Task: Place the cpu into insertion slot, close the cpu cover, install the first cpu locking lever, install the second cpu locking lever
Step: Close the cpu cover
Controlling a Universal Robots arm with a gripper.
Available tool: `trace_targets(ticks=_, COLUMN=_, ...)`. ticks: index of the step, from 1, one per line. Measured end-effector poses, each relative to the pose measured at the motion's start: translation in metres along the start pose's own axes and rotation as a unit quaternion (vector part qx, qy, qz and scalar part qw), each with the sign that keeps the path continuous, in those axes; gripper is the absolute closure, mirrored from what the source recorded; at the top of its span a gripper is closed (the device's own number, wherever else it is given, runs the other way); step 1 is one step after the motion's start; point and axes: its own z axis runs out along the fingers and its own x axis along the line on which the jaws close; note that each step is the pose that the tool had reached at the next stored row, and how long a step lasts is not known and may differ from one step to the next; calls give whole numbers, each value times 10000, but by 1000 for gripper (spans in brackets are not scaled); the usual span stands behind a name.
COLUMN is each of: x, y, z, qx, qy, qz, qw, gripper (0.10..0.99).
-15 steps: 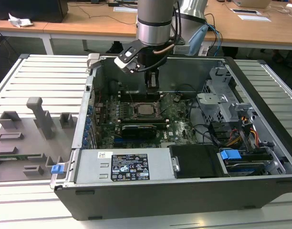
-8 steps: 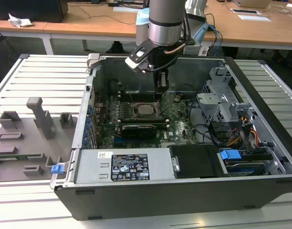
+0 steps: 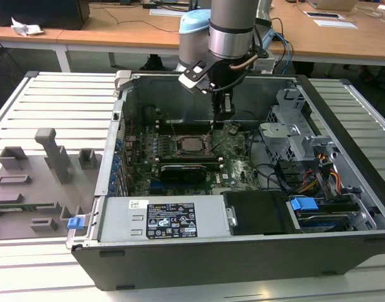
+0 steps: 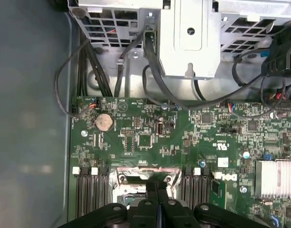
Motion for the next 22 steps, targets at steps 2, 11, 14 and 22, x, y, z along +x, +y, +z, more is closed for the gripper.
trace_targets(ticks=2, x=0, y=32, z=1, qx=0, qy=-1, qz=7, qw=10000, gripper=980)
trace_targets(ticks=11, x=49, y=175, z=5, qx=11, qy=-72, qz=206, qw=9998, gripper=980)
trace_targets(ticks=14, x=56, y=195, z=6, qx=12, qy=-72, qz=207, qw=9998, gripper=980)
trace_targets(ticks=22, x=94, y=356, z=30, qx=43, qy=-85, qz=205, qw=9997, gripper=980)
